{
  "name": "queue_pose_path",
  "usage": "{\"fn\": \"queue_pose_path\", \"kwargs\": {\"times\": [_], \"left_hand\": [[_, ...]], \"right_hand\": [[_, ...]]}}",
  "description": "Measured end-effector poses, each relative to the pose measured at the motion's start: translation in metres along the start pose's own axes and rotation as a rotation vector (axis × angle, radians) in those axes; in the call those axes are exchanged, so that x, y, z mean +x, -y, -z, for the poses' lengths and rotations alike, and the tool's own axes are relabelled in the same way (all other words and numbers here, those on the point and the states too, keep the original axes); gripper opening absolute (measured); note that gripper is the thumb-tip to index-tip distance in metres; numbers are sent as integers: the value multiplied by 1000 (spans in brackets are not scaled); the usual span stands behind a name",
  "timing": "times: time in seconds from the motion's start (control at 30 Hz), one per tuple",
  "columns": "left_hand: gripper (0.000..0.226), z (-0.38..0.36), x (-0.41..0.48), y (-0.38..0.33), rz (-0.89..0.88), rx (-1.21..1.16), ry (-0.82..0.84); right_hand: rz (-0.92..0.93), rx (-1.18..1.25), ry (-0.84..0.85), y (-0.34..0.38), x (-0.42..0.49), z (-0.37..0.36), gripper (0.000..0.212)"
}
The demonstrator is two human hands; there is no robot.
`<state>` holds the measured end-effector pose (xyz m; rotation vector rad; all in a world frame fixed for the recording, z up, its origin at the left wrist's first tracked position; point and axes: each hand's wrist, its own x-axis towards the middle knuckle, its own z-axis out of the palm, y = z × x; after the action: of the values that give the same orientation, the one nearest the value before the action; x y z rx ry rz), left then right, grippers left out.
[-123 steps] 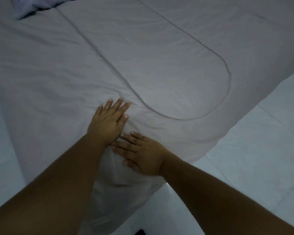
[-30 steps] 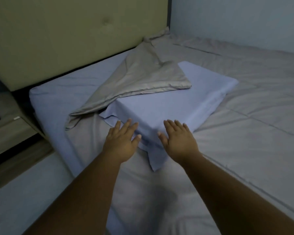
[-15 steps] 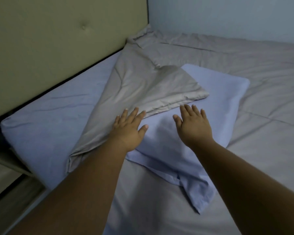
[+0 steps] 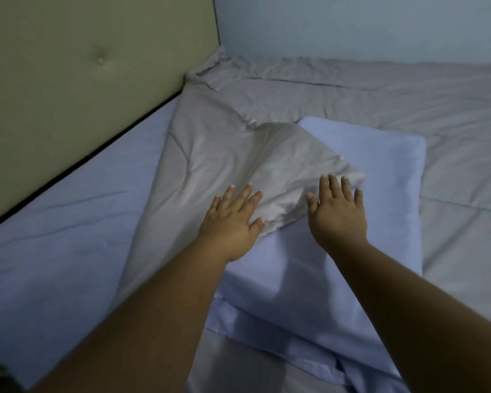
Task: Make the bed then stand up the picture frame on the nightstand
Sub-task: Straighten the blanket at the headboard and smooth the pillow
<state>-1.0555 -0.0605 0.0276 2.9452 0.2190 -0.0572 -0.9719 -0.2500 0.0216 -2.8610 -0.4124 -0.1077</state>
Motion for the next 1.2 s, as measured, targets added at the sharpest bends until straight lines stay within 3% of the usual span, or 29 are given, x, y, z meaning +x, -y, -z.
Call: {"fn": "queue_pose_path", "kwargs": {"times": [0.37, 0.57, 0.7, 0.83, 1.03, 1.2], "left_hand": [[62, -27, 95, -22, -298, -46, 90], [65, -36, 126, -67, -362, -65, 71], [67, -62, 130, -83, -388, 68, 53], [54, -70, 131, -80, -416, 73, 6], [57, -32, 119, -66, -417, 1, 45], [63, 21, 107, -24, -465, 119, 11]], "right_hand": [[-328, -41, -17, -10, 23, -23, 58], [-381, -69, -33, -22, 14, -27, 58], [-385, -14, 41, -34, 3, -46, 59], [-366, 17, 52, -39, -6, -63, 59], [-347, 84, 61, -27, -3, -44, 59], [-277, 179, -35, 13, 24, -10, 59]]}}
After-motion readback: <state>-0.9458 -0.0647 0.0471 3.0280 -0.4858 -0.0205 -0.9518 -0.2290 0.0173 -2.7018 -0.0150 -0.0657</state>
